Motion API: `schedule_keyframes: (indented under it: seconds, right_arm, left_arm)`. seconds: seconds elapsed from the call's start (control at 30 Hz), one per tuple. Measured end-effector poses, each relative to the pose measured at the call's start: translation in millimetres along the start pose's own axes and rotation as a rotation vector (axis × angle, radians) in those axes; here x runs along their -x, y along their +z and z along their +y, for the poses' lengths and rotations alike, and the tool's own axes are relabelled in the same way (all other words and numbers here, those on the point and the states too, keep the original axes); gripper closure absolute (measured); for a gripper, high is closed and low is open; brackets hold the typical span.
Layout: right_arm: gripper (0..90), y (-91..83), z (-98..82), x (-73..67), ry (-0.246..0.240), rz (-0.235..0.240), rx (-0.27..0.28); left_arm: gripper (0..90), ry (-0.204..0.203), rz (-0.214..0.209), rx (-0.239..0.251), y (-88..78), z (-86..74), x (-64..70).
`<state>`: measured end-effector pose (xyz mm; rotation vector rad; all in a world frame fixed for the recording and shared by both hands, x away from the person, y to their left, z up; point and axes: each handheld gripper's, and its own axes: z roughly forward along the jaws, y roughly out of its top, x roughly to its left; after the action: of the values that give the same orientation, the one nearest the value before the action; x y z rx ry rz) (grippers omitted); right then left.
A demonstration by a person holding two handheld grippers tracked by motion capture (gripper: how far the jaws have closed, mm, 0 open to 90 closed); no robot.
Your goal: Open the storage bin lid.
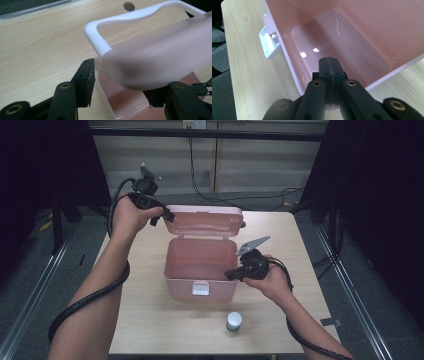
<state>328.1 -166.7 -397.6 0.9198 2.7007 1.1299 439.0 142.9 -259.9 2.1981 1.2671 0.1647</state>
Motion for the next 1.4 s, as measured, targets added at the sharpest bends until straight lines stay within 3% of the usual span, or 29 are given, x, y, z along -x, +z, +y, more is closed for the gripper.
schedule_keyframes:
  seconds: [0.37, 0.47, 0.53, 0.63, 0.8, 1.03, 1.23, 1.4]
  right_arm:
    - [90.0, 0.6, -0.2, -0.2, -0.005, 0.001, 0.0]
    - [90.0, 0.9, -0.1, 0.0, -0.004, 0.008, -0.002]
    - [90.0, 2.6, -1.0, -0.2, -0.012, -0.004, -0.028]
    - [90.0, 1.6, -3.0, 1.4, -0.011, -0.001, -0.01]
    - [90.0, 0.8, -5.4, 3.9, 0.01, 0.018, 0.012]
    - [90.0, 1.0, -5.6, 4.0, 0.006, 0.018, 0.016]
    - [90.0, 1.0, -5.8, 3.3, 0.002, 0.014, 0.016]
    - [90.0, 0.9, -6.2, 3.1, 0.001, 0.013, 0.017]
  left_arm:
    - [56.2, 0.003, 0.01, 0.025, 0.4, 3.4, 2.9]
    - [52.6, -0.011, 0.048, 0.082, 2.7, 5.0, 1.8]
    - [46.8, -0.035, 0.05, 0.106, 6.2, 5.7, -0.6]
    - [48.3, -0.032, 0.045, 0.094, 13.4, 6.4, -2.6]
    - [63.3, -0.043, 0.048, 0.101, 18.8, 8.4, -4.3]
    - [73.0, -0.049, 0.047, 0.085, 23.0, 11.6, -5.1]
    - [78.6, -0.066, 0.056, 0.075, 25.8, 14.1, -8.1]
    - [80.2, -0.048, 0.082, 0.057, 27.0, 17.7, -6.6]
